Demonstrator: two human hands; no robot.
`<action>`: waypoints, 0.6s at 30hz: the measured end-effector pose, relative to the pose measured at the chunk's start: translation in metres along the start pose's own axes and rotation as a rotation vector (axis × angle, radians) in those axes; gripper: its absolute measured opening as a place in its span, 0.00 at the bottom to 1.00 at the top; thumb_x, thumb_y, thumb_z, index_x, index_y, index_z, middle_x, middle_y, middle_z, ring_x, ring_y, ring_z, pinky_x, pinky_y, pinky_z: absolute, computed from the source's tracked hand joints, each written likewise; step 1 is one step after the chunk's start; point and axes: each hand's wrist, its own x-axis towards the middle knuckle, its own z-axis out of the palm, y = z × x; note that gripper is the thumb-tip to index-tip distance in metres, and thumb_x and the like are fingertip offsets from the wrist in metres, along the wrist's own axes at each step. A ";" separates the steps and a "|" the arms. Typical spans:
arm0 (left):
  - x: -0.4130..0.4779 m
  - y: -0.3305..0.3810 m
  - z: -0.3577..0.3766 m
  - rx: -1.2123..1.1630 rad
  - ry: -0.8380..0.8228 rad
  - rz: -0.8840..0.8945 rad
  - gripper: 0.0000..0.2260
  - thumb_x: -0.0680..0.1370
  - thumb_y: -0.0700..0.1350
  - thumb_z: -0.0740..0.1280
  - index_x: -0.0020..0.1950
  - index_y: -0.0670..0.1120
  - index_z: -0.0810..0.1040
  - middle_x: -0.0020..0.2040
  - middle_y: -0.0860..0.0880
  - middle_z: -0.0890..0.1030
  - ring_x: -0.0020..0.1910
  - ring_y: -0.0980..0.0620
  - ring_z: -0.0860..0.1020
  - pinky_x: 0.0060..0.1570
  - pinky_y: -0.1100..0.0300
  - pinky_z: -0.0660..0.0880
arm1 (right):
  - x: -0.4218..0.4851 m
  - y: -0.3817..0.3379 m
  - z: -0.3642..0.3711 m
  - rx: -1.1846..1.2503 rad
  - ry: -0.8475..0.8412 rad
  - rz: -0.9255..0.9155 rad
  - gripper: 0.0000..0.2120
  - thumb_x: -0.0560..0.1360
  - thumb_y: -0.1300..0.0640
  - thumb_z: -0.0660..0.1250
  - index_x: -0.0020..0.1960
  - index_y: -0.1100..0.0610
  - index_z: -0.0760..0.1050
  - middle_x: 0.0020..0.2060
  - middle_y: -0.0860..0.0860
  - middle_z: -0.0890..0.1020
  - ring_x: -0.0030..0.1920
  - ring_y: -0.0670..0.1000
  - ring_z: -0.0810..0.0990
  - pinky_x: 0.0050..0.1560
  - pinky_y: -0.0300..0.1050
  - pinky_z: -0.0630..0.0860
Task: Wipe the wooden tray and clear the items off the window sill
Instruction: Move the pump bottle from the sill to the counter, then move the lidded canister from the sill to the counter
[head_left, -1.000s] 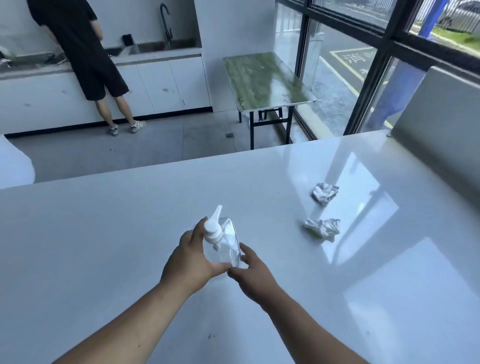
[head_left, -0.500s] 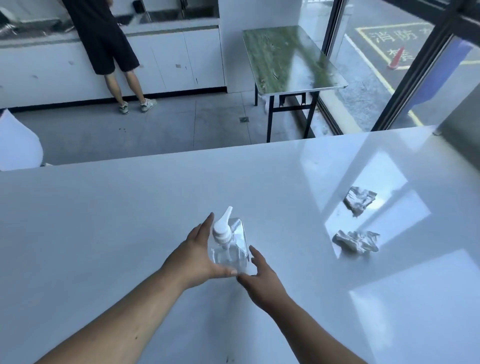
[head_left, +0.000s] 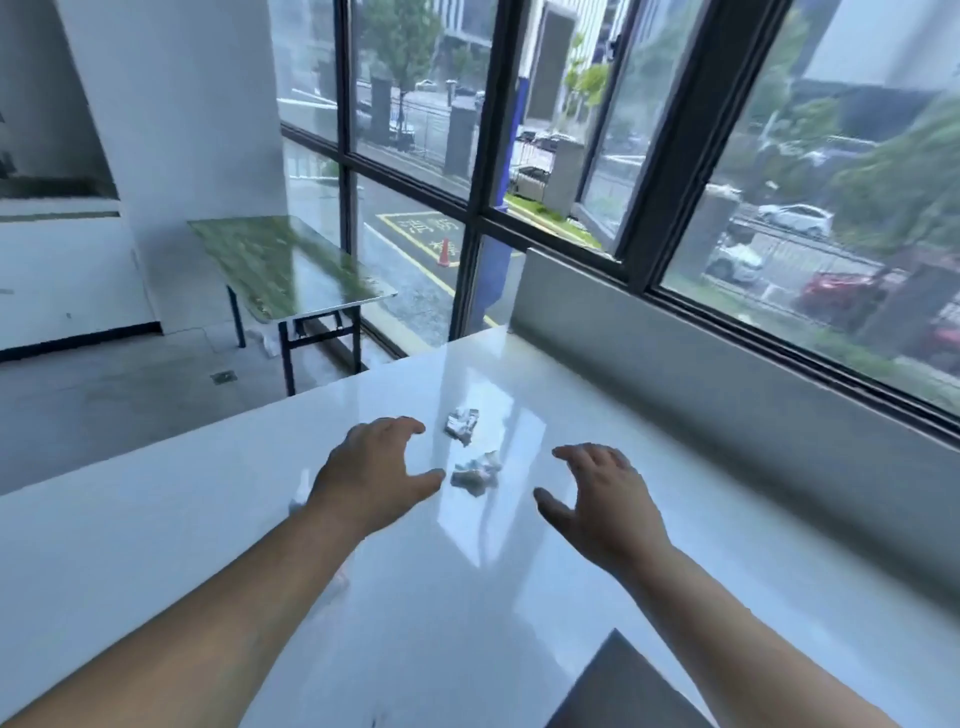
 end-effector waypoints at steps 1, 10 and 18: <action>-0.002 0.029 0.010 -0.018 -0.025 0.067 0.30 0.75 0.66 0.71 0.73 0.56 0.74 0.72 0.53 0.77 0.71 0.48 0.71 0.63 0.51 0.74 | -0.019 0.018 -0.019 -0.030 0.032 0.045 0.31 0.76 0.33 0.63 0.74 0.48 0.72 0.70 0.47 0.78 0.74 0.53 0.69 0.73 0.47 0.66; -0.071 0.268 0.105 -0.091 -0.252 0.527 0.27 0.77 0.63 0.70 0.74 0.57 0.72 0.73 0.56 0.75 0.72 0.52 0.71 0.65 0.51 0.74 | -0.234 0.177 -0.130 -0.039 0.240 0.540 0.35 0.74 0.29 0.60 0.74 0.47 0.71 0.67 0.45 0.78 0.70 0.51 0.71 0.70 0.46 0.66; -0.169 0.450 0.209 -0.035 -0.361 0.746 0.28 0.78 0.63 0.68 0.76 0.57 0.69 0.76 0.58 0.71 0.76 0.52 0.66 0.67 0.51 0.72 | -0.414 0.313 -0.167 -0.038 0.264 0.814 0.36 0.73 0.29 0.59 0.74 0.49 0.72 0.67 0.47 0.78 0.68 0.53 0.72 0.70 0.50 0.70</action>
